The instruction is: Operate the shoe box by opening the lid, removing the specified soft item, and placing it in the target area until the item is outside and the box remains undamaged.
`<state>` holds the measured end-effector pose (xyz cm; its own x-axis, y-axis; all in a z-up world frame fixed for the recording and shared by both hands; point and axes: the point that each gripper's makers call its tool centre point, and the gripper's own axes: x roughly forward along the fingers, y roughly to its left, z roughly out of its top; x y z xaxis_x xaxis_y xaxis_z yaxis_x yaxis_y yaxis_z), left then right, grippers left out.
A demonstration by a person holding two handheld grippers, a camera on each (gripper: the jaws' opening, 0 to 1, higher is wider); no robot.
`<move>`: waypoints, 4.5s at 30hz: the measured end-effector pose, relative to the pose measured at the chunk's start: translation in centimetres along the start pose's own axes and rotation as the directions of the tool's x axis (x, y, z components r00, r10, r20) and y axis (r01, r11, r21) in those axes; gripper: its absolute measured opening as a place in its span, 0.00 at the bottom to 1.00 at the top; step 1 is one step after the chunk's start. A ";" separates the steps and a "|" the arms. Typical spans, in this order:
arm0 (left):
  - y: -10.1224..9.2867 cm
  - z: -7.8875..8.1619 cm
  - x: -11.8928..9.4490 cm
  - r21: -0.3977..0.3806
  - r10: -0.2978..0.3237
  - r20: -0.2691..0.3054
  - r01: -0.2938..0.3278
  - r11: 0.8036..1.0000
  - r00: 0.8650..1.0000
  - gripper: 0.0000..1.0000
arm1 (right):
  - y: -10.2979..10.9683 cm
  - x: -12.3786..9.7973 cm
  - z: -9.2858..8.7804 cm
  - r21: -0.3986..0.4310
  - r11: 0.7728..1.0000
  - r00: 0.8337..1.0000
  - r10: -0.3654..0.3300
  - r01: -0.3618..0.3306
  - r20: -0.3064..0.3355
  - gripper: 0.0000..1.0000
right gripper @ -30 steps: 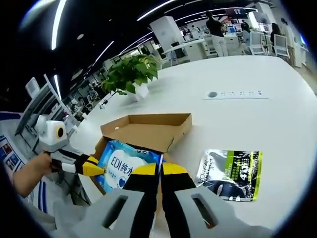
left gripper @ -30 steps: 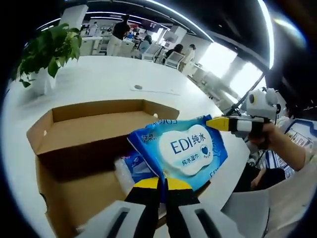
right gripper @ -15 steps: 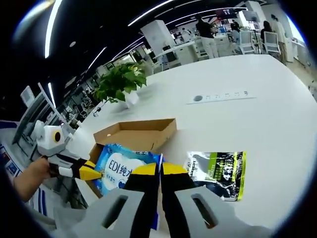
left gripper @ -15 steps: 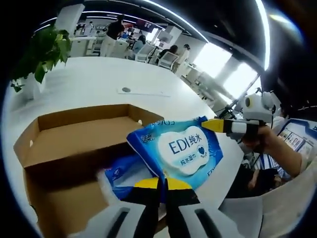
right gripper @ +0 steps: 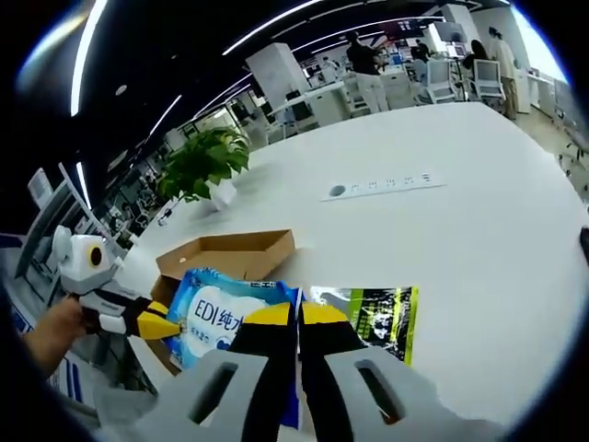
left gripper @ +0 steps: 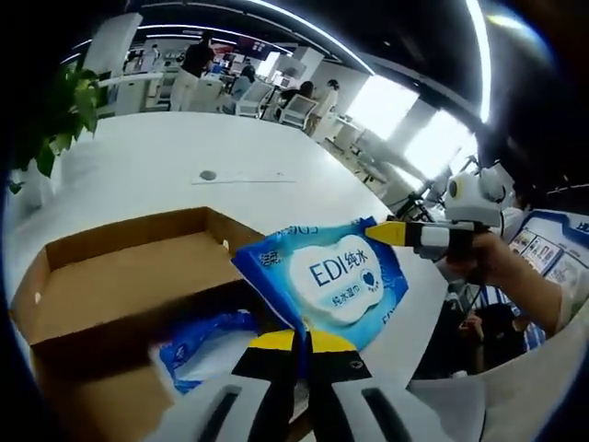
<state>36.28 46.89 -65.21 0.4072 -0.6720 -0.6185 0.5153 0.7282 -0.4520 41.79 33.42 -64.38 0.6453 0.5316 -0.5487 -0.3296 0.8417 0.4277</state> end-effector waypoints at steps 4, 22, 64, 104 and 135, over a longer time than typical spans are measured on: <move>-0.7 0.4 0.8 0.013 -0.012 -0.003 0.012 1.000 1.000 0.01 | -1.3 -0.6 0.3 0.004 1.000 1.000 -0.021 0.021 0.006 0.00; -2.2 1.6 5.3 0.055 -0.035 -0.044 0.037 0.998 0.998 0.01 | -6.0 -0.9 0.6 0.036 0.995 0.996 -0.088 0.088 -0.009 0.00; 1.5 -0.4 12.1 0.238 0.129 -0.257 -0.067 0.969 0.958 0.01 | -11.8 5.2 -2.9 0.026 0.992 0.980 -0.116 0.121 -0.161 0.00; 2.2 -1.1 12.0 0.376 0.219 -0.291 -0.099 0.921 0.931 0.07 | -12.3 6.0 -3.7 0.059 0.988 0.978 -0.130 0.141 -0.164 0.03; -0.8 1.1 7.3 0.361 0.123 -0.179 -0.051 0.931 0.976 0.24 | -8.5 2.2 -2.2 -0.231 0.966 0.978 -0.154 0.119 -0.140 0.21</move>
<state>39.72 41.25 -68.69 0.3259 -0.5423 -0.7744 0.7309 0.6641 -0.1574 44.47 27.66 -70.80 0.5854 0.4034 -0.7032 -0.4006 0.8980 0.1817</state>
